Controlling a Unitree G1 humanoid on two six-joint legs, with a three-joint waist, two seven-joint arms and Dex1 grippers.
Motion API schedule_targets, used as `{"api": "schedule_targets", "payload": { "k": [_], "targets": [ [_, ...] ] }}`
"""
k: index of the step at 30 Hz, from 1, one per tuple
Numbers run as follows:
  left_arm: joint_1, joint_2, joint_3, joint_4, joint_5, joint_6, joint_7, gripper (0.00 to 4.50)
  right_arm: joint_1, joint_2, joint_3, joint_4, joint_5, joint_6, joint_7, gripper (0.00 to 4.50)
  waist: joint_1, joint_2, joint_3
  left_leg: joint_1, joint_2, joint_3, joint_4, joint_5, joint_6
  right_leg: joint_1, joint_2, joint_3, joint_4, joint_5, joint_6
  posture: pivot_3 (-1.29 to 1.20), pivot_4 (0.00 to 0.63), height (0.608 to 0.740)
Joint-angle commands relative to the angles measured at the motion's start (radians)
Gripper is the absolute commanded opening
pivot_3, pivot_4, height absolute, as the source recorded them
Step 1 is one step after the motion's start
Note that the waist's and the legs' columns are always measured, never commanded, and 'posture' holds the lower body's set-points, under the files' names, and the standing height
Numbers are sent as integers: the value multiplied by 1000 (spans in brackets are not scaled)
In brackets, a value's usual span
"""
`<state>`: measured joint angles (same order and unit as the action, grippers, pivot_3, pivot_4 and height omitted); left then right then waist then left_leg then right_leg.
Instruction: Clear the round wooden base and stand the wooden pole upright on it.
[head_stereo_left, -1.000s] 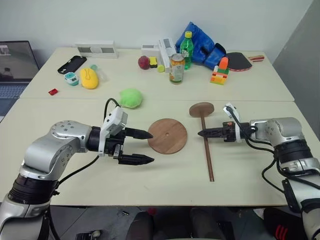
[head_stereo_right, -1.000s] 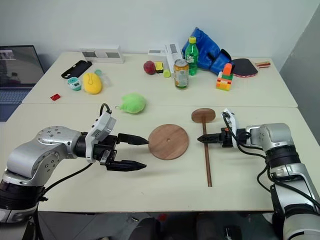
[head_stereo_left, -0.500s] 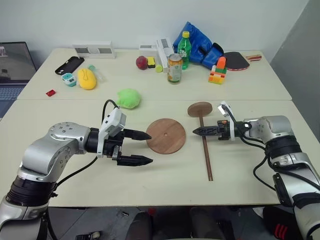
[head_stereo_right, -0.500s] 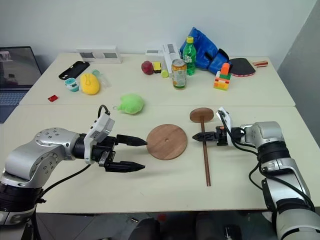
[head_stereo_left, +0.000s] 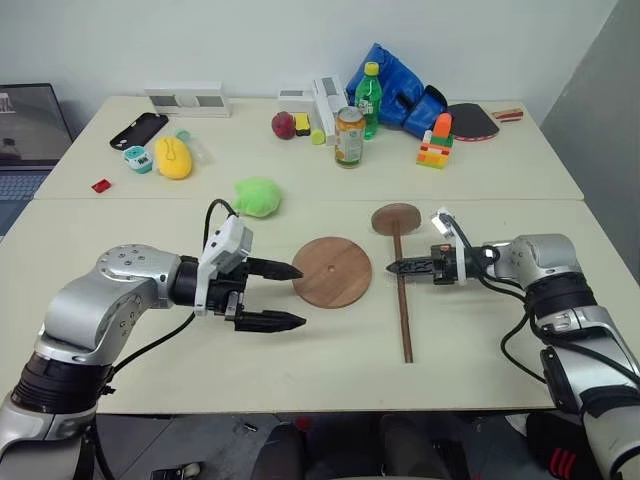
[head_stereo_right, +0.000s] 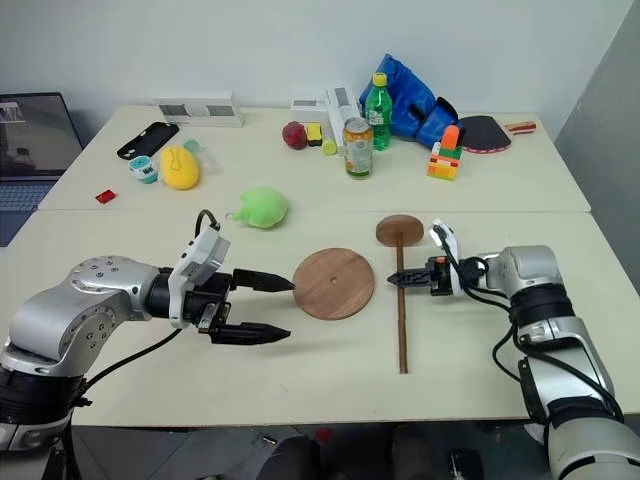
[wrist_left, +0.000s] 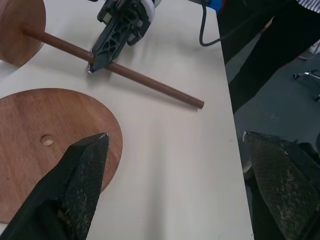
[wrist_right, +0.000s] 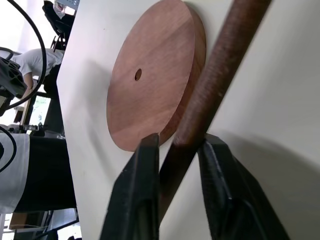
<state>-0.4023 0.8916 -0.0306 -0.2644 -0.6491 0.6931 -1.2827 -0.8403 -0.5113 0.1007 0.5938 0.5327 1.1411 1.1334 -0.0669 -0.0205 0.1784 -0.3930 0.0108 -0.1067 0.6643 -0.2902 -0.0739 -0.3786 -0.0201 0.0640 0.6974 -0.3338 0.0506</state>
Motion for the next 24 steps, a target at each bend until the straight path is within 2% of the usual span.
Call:
{"api": "schedule_targets", "payload": {
  "k": [1, 7, 12, 19, 24],
  "targets": [
    [-5, 22, 41, -16, -14, -2, -6, 4500, 25, -4, -37, -64, 22, 31, -17, 382, -1, 0, 0, 0, 0, 0, 0, 0, 0, 0, 0, 0, 0, 0, 0, 0, 150, 740],
    [-8, 31, 39, -3, -7, -8, -7, 4500, 44, 8, -118, -104, 53, 65, -83, 308, 2, 0, 0, 0, 0, 0, 0, 0, 0, 1, 0, -1, 0, 0, 0, 0, 150, 740],
    [11, 68, 98, 25, 0, 0, 23, 4500, 21, -4, -250, -295, 118, 85, -178, 277, 0, 1, 1, 0, 0, 0, 0, 0, 0, -1, 0, 0, 1, 0, 0, 0, 150, 740],
    [115, 109, 197, 56, 72, -81, 73, 4500, 46, 36, -271, -729, 74, -132, -351, 234, -6, 2, 1, -1, 1, 0, -1, 0, 0, -3, 0, 0, 1, 0, 0, 0, 150, 740],
    [227, 52, 284, 57, 114, -236, 113, 4500, 173, 135, -184, -900, -94, -528, -443, 234, -8, 2, 1, -2, 1, 0, -1, 0, 0, -3, 0, 0, 1, 0, 0, 0, 150, 740]
  ]
}}
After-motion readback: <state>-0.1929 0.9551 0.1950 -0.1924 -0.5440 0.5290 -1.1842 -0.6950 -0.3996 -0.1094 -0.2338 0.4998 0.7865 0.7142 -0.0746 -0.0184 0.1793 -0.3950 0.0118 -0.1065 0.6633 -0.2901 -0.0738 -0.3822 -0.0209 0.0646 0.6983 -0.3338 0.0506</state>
